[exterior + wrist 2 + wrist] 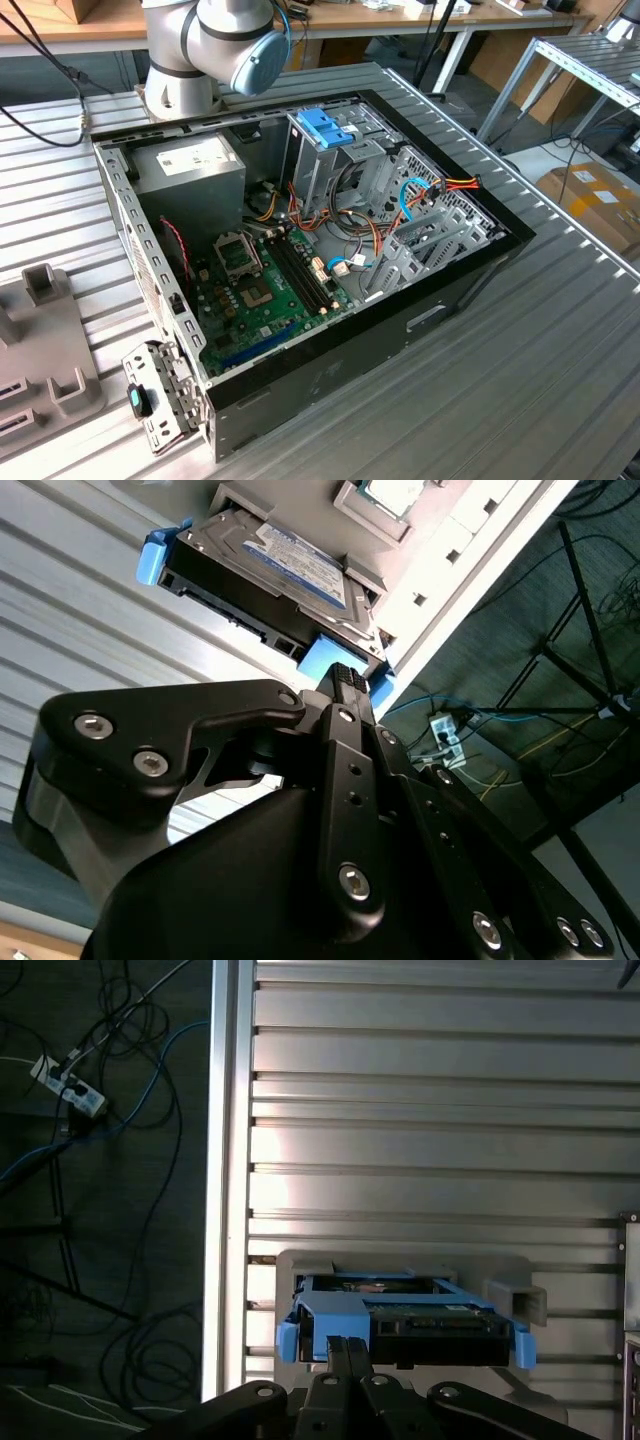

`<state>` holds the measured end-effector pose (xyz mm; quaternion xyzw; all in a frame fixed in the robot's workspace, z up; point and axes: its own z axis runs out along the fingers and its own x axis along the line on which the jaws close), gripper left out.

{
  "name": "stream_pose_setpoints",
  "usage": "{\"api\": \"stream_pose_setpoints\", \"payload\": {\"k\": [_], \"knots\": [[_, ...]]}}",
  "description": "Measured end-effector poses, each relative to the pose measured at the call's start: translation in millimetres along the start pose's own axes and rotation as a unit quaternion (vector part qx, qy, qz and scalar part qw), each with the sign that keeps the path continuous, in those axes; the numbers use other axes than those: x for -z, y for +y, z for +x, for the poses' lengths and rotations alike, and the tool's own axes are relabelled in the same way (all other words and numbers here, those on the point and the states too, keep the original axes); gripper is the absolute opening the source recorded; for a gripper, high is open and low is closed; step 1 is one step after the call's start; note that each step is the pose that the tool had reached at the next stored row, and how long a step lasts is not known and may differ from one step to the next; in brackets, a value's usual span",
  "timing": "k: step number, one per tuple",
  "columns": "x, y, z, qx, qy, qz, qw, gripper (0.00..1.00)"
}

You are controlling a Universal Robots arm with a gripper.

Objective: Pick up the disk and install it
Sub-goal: 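Pick up the disk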

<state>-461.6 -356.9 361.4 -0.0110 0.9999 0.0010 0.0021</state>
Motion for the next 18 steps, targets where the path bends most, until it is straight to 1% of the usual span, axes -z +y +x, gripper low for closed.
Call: {"api": "stream_pose_setpoints", "payload": {"k": [6,9,12,14,16,17,18], "knots": [[0.0,0.0,0.0,0.005,0.0,0.0,0.99999,0.11],[0.0,0.0,0.0,0.014,0.0,-0.0001,0.99991,0.11],[0.0,0.0,0.0,0.027,0.0001,-0.0001,0.99964,0.11],[0.0,0.0,0.0,0.042,0.0001,-0.0002,0.99914,0.11],[0.0,0.0,0.0,0.057,0.0002,-0.0003,0.99837,0.11],[0.0,0.0,0.0,0.064,0.0002,-0.0003,0.99792,0.11],[0.0,0.0,0.0,0.076,0.0001,-0.0003,0.99713,0.11]]}}
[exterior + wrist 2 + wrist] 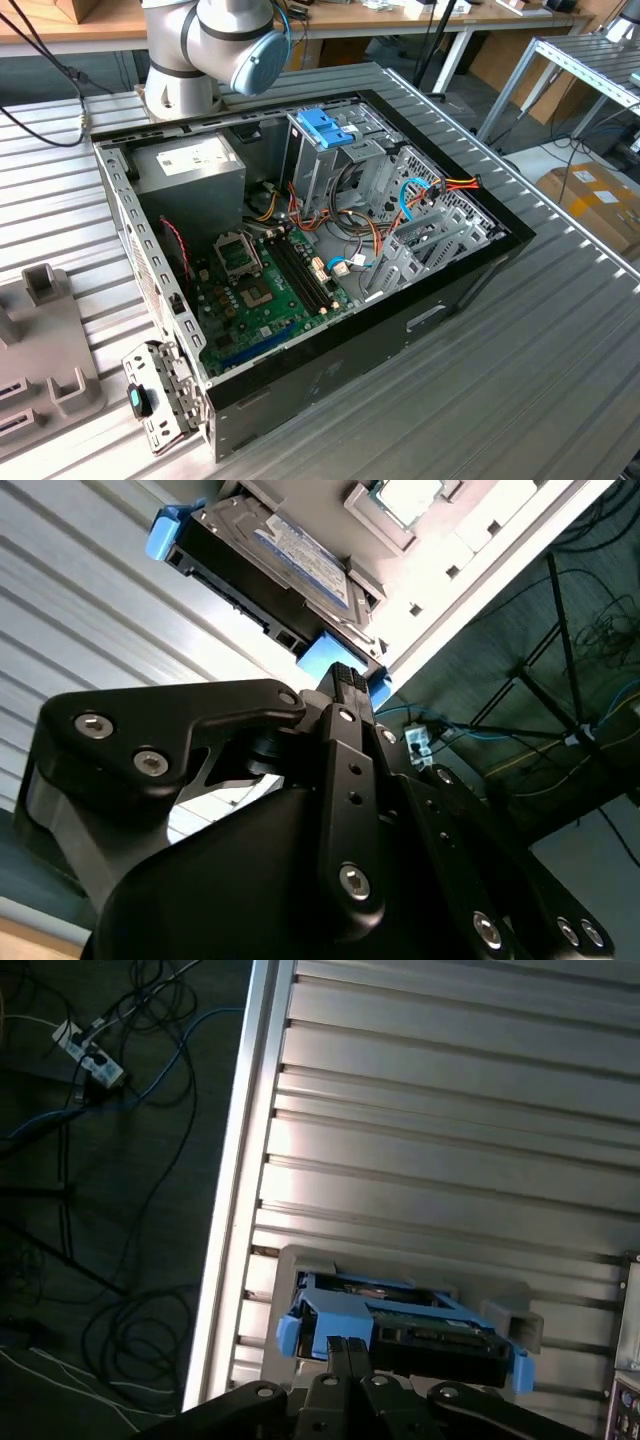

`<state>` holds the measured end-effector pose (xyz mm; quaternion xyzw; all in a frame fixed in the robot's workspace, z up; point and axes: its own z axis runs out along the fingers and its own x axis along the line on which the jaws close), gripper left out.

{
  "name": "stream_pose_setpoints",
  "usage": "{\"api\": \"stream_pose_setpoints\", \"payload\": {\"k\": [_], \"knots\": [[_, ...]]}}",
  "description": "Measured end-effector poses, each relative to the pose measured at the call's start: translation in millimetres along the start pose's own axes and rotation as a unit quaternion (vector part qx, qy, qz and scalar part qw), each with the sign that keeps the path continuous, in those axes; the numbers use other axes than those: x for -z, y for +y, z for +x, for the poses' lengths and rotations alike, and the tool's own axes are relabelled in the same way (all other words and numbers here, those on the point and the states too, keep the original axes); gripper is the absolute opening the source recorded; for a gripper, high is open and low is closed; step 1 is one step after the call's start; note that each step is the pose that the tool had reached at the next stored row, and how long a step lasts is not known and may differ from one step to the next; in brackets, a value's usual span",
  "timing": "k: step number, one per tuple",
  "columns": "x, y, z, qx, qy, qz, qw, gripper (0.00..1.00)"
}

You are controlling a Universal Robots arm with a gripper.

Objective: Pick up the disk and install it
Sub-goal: 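Pick up the disk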

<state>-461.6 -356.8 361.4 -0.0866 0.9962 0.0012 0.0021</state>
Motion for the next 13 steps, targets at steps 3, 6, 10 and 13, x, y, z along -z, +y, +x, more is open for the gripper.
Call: {"api": "stream_pose_setpoints", "payload": {"k": [3,6,10,13], "knots": [[0.0,0.0,0.0,0.026,0.0001,-0.0001,0.99965,0.11],[0.0,0.0,0.0,0.063,0.0002,-0.0003,0.99801,0.11],[-0.1,0.0,0.0,0.084,0.0002,-0.0004,0.99645,0.11],[-0.1,0.0,0.0,0.084,0.0002,-0.0004,0.99645,0.11]]}}
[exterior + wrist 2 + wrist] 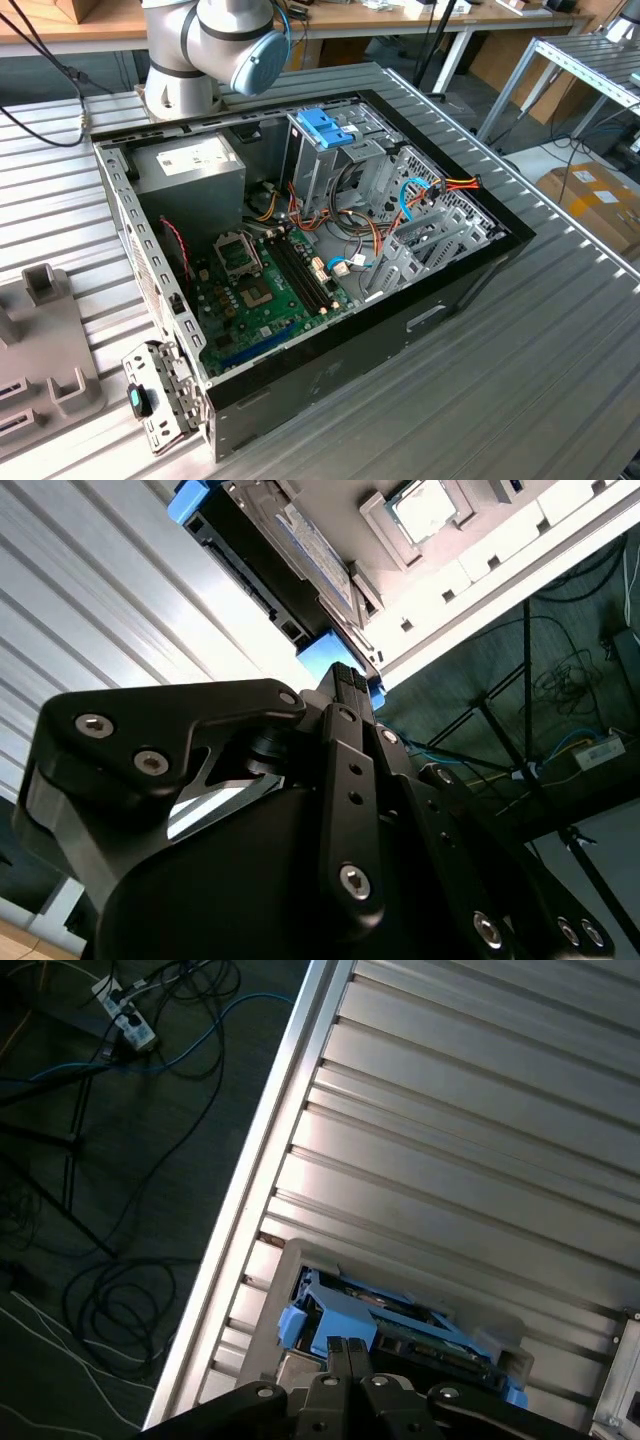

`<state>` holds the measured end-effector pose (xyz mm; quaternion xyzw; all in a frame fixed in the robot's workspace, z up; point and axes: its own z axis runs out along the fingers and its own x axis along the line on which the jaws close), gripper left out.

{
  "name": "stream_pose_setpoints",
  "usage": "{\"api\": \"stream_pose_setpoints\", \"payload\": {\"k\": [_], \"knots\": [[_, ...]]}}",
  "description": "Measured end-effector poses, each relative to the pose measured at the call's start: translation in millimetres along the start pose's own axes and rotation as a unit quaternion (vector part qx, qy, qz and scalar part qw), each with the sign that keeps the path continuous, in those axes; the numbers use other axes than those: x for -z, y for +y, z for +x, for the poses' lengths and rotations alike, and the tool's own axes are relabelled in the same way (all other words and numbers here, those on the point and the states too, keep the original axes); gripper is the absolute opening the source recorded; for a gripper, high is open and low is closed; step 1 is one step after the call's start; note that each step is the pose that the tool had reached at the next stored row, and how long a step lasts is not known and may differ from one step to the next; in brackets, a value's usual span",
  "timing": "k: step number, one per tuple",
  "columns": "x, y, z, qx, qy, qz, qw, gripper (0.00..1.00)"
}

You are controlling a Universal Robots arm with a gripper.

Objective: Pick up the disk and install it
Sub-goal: 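Pick up the disk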

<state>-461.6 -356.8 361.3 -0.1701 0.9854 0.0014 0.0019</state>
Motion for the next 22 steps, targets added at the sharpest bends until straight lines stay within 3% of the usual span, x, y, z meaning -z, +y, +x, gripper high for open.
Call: {"api": "stream_pose_setpoints", "payload": {"k": [22], "knots": [[0.0,-0.1,-0.2,0.014,0.0,-0.0001,0.9999,0.11]]}}
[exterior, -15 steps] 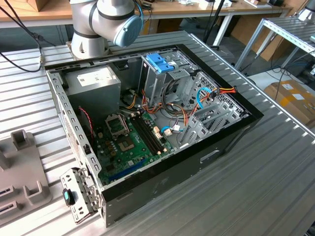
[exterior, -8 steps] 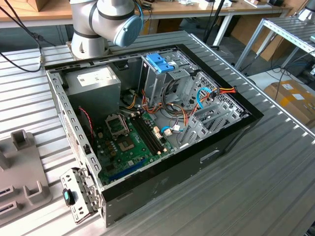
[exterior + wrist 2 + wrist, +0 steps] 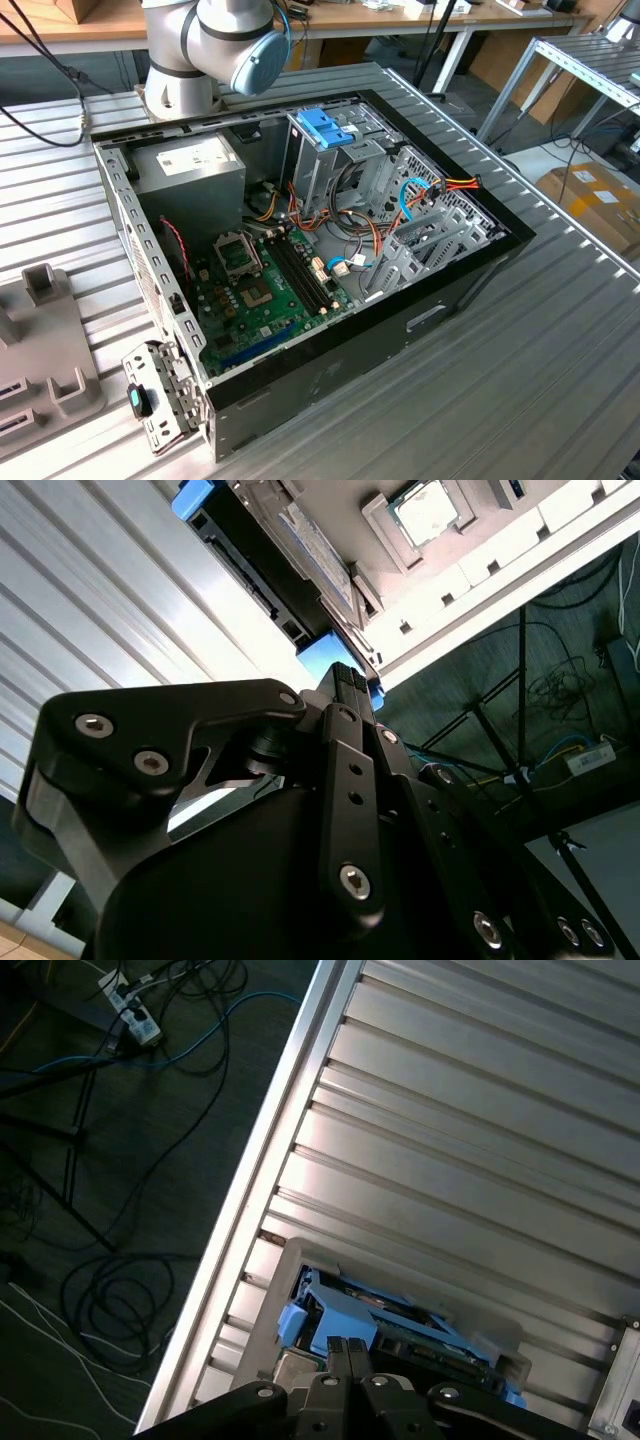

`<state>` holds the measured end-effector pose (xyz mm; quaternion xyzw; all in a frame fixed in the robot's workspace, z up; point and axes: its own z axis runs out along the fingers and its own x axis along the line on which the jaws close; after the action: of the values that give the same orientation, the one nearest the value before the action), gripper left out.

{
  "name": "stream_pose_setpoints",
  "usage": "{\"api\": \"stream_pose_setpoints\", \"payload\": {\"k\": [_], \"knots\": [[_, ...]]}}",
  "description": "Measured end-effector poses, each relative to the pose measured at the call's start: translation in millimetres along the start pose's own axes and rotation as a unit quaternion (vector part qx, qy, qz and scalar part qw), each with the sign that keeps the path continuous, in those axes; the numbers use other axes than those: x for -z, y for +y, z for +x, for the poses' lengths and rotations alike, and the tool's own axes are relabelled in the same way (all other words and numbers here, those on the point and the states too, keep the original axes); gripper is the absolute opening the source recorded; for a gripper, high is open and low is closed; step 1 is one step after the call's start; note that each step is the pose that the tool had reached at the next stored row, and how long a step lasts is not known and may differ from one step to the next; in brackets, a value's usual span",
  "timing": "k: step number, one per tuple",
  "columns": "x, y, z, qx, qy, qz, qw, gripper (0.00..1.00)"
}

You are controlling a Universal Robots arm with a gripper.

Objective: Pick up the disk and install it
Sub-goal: 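Pick up the disk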

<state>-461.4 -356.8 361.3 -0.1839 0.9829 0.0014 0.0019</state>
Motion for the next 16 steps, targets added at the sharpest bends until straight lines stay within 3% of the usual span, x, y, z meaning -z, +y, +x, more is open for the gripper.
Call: {"api": "stream_pose_setpoints", "payload": {"k": [6,16], "knots": [[0.0,0.0,0.0,0.001,0.0,0.0,1.0,0.11],[0.0,0.1,0.0,0.025,0.0001,-0.0001,0.99968,0.11]]}}
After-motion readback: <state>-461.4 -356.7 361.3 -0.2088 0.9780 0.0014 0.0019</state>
